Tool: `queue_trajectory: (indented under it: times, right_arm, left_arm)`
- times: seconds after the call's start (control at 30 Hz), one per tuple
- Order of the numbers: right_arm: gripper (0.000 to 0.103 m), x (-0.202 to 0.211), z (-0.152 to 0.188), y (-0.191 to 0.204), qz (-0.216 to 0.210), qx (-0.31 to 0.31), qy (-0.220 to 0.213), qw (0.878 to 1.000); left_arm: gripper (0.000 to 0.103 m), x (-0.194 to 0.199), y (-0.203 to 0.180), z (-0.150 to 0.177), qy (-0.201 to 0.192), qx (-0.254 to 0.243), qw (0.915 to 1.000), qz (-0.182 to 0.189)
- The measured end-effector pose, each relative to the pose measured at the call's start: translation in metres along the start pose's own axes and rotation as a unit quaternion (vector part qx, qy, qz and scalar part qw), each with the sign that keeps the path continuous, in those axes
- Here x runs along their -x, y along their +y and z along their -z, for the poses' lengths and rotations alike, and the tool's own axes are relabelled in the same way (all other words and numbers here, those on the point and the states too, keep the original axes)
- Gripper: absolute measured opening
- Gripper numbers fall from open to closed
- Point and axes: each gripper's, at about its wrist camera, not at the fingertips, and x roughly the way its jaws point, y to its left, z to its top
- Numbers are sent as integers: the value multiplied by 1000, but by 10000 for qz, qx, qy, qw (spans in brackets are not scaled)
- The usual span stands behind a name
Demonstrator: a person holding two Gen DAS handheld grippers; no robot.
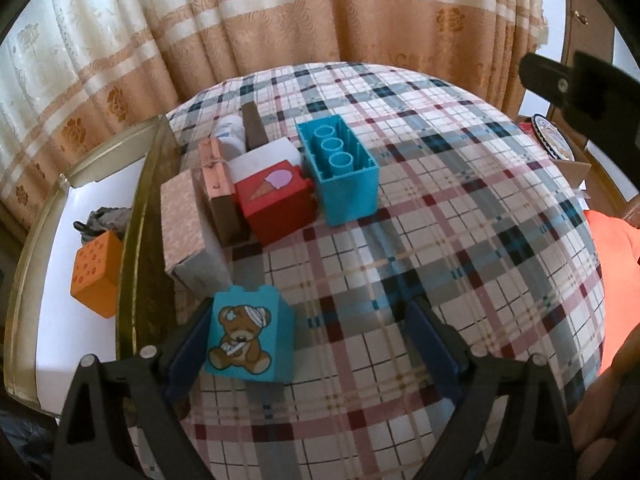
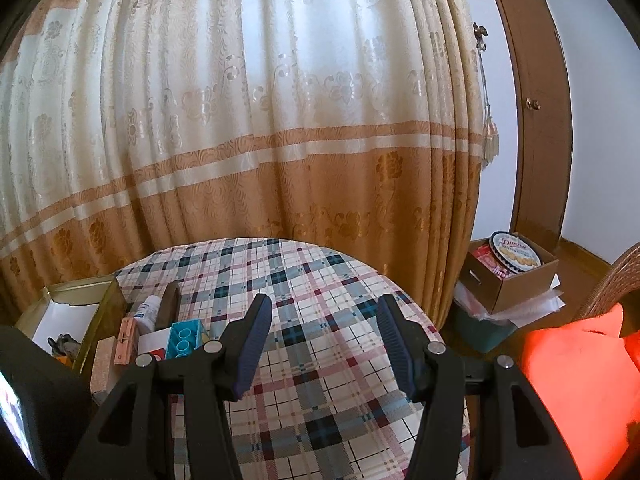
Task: Organize rigid objects
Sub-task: 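Approach and grasp the blue teddy-bear block with the left tool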
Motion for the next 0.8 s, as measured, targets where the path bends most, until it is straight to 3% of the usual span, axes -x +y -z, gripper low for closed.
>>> queue_trajectory:
  times: [0.07,0.23,0.3,0.4,0.5,0.6,0.7,0.8]
  right_arm:
    - [57,-2,0,-3,-6,-79,56,10000]
    - [57,-7,1,-7,11,-226,166,9996]
    - [57,-7,1,-6,10,-221,156,9996]
    - [57,-7,1,-5,14,-182,150,9997]
    - [57,-7,1,-5,28,-161,158,9997]
    - [58,-8,0,-5,19,-251,167,9995]
    - [58,-11,1,-8,4,-381,231,9990]
    - [58,-13,2,-9,15,-421,283,9987]
  left_arm:
    - [89,2,0,2,-73,-36,10000,-13]
    - [60,4,2,0,-172,-119,9995,-233]
    - [57,2,5,-3,-173,-146,9993,-298]
    - [36,3,3,-3,-231,-303,9964,-751]
    - [44,11,-11,2,-431,-626,9916,-1045]
    - [72,19,-15,2,-537,-563,9928,-908]
    - [73,19,-13,2,-553,-556,9913,-1061]
    - [73,8,-2,3,-193,-194,9965,-791]
